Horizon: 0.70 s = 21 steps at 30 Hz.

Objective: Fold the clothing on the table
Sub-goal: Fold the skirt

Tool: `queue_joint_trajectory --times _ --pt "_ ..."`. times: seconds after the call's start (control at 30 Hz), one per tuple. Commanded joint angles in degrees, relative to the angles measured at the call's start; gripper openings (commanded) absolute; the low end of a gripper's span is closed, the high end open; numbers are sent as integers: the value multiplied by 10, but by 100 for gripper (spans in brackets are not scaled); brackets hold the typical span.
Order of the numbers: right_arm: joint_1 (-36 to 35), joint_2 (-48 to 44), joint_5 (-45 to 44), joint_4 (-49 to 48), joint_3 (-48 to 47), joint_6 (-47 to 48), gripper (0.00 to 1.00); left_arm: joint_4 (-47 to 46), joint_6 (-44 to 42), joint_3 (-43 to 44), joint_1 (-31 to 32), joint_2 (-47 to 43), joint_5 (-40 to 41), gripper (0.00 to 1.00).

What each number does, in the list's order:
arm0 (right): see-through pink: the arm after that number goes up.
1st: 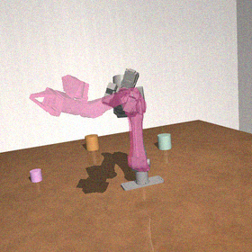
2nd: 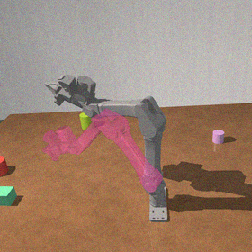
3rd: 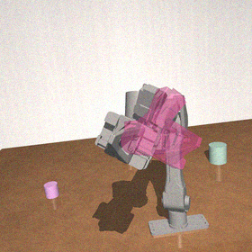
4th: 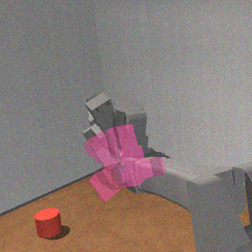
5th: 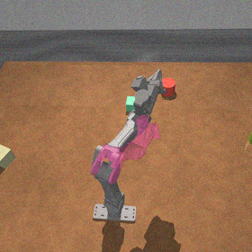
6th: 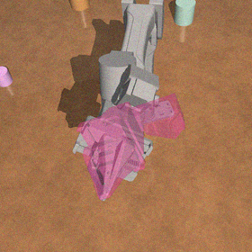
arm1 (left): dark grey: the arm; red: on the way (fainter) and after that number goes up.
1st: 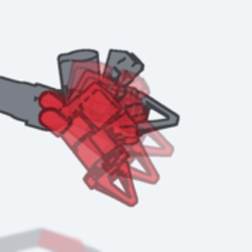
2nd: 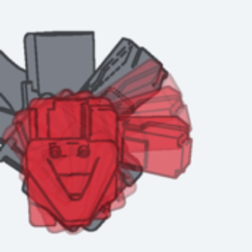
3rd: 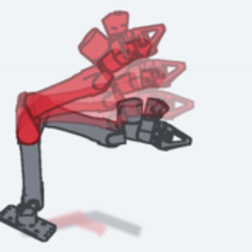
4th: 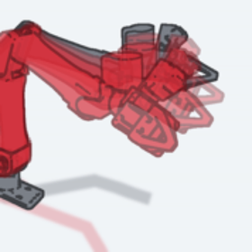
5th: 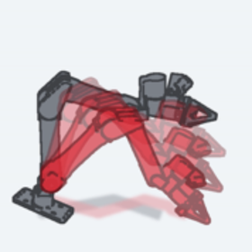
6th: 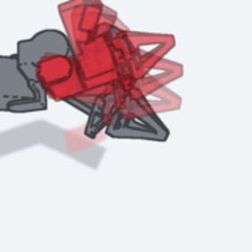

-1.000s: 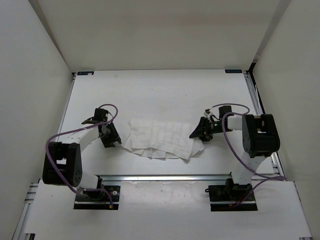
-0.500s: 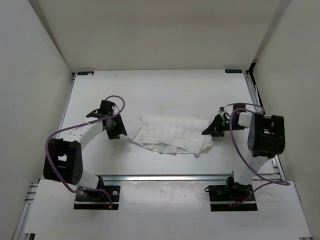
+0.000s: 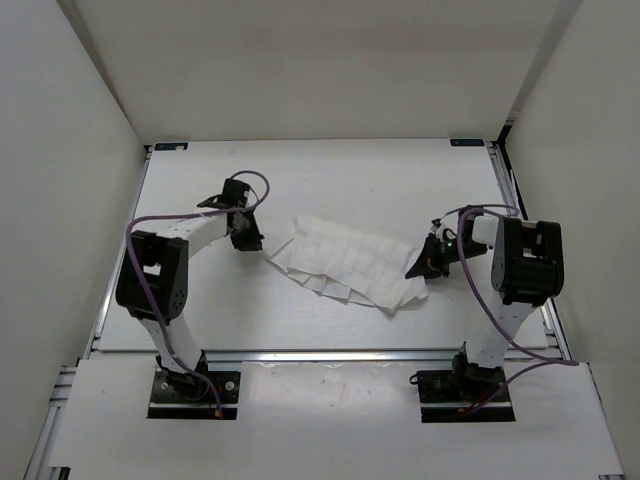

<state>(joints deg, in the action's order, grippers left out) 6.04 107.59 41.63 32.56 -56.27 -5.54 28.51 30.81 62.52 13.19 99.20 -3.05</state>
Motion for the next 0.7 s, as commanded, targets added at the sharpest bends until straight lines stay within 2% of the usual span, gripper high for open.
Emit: queue_joint_trajectory --times 0.0,0.13,0.27,0.37,0.53,0.67 --pt "-23 17 -27 46 -15 27 0 -22 -9 54 13 15 23 21" --pt "-36 22 -38 55 -10 31 0 -7 -21 113 12 55 45 31" --pt "-24 26 -39 59 -19 31 0 0 -47 140 16 82 92 33" --pt "-13 30 -37 62 -26 32 0 11 -57 140 38 93 119 28" --pt "1 35 -37 71 -39 34 0 33 -67 101 82 81 135 14" --pt "8 44 -34 81 -55 43 0 44 -64 48 104 58 106 12"
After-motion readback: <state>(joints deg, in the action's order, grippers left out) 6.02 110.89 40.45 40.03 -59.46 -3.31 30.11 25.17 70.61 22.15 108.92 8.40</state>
